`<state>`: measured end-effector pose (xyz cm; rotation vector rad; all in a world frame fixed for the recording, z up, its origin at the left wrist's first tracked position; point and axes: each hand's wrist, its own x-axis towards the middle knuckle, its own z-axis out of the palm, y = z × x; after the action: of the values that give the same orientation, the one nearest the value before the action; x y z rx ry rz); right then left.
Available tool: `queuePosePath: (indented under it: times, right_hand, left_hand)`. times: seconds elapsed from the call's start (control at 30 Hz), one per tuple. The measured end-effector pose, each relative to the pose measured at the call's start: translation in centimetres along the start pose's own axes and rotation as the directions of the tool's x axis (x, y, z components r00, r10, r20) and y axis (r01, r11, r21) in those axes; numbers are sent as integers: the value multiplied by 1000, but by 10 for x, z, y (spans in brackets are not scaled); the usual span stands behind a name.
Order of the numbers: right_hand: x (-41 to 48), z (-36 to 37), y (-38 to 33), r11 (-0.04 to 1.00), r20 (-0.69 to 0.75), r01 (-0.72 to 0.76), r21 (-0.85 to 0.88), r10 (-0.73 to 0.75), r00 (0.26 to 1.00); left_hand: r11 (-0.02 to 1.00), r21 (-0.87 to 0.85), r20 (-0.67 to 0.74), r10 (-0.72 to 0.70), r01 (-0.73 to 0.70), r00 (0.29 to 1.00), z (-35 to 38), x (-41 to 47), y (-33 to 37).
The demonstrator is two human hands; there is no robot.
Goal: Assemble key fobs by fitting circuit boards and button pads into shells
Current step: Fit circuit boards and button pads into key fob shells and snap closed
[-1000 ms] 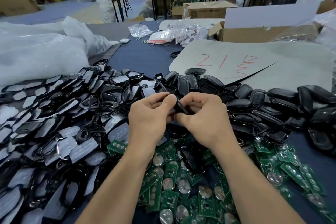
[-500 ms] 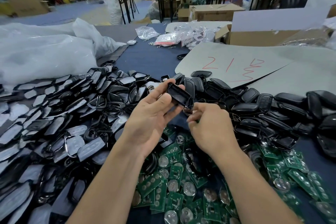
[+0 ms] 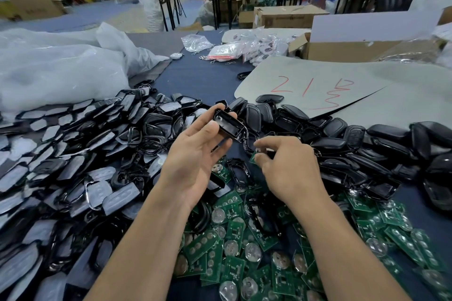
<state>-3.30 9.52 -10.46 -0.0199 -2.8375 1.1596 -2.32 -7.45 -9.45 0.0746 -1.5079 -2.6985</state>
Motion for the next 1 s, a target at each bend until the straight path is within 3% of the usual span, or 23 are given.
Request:
queuePosePath:
  times: [0.07,0.23,0.4,0.53,0.6,0.67,0.8,1.0]
  right_hand:
    - [0,-1,0,1000,-39,1,12,-1,999]
    - [-3,1,-5,987,16,-11,-163,14,1000]
    - [-5,-3,-9,998,-79,44,-33,-46,996]
    - [-2,-4,-5,998,-74,63,16,-62,995]
    - [-1,-2,-2,992,-99,58,116,-47,994]
    - [1,-1,-3,942,-161,38,333,17,987]
    - [6,-2,-4,723,-154,8,690,135,979]
    - [5,1,-10,576,-48,56,815,-28,998]
  left_hand:
    - [1000,2,-28,3,-2,1000,0,0,0]
    - [999,37,-59,8,-6,998,2,2,-6]
    - [991,116,-107,79,-66,991,5,5,-12]
    - [974,203,-109,128,-104,986,7,5,-12]
    - [966,240,-93,124,-99,988,7,4,-12]
    - [961,263,-72,106,-84,992,7,3,-12]
    - [928,366,-94,118,-76,989,12,0,-15]
    - [914,404,-98,84,-37,992,14,-1,-15]
